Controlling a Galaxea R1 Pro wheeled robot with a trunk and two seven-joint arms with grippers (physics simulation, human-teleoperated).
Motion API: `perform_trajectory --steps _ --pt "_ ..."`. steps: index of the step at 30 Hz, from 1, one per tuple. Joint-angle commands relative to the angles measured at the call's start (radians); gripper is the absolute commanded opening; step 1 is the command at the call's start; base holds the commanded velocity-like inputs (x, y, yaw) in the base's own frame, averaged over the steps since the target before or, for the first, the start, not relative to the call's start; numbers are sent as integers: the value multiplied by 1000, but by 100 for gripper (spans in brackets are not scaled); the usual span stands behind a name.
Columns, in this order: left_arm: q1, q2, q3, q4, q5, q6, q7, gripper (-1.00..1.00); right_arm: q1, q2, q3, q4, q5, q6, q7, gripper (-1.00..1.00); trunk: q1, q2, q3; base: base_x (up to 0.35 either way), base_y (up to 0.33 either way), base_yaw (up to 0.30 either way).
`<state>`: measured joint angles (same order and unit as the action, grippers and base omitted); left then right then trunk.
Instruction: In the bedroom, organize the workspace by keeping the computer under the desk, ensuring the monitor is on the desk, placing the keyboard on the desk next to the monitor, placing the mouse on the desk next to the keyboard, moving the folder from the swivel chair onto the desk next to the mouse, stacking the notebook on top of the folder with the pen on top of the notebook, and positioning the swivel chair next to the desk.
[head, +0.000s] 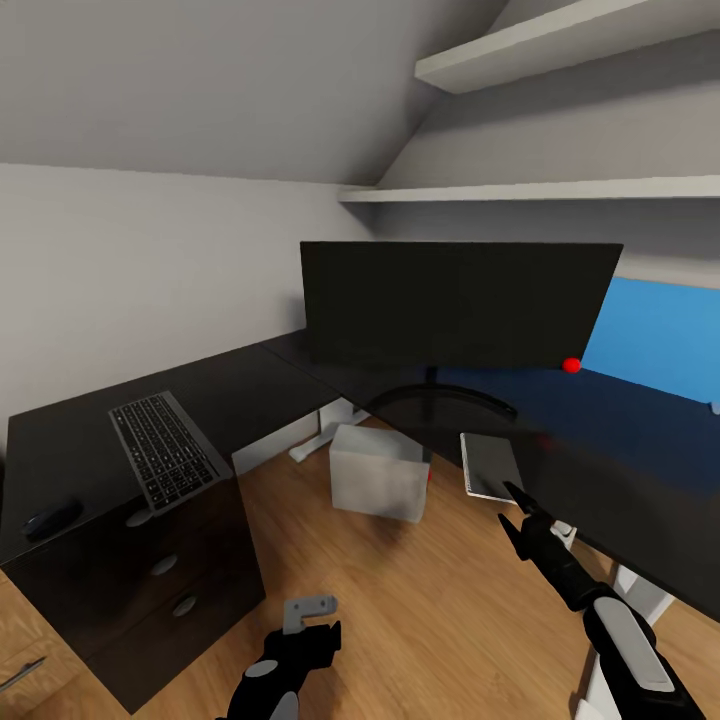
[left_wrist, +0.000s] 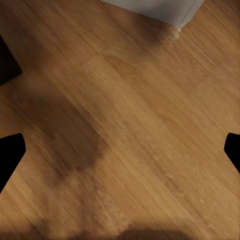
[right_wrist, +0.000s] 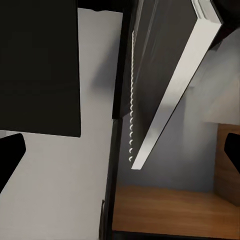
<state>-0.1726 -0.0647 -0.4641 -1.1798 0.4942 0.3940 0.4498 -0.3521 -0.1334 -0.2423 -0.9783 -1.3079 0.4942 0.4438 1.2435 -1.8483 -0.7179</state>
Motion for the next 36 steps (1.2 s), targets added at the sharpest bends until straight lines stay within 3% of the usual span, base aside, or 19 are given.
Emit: perform_trajectory --steps 1,15,22,36 --pt "-1 0 -2 -1 9 2 9 100 -1 0 -2 1 -7 9 0 100 0 0 -1 0 0 0" --pt "-1 1 -2 -7 10 1 4 100 -1 -6 -3 32 10 10 6 100 0 0 -1 0 0 0" --pt "-1 1 0 -9 10 2 6 100 0 -9 -3 36 37 10 18 100 27 -49 -23 0 0 0" --pt "-1 3 1 -7 12 2 4 100 1 -6 -3 38 63 9 40 100 27 -49 -23 0 0 0"
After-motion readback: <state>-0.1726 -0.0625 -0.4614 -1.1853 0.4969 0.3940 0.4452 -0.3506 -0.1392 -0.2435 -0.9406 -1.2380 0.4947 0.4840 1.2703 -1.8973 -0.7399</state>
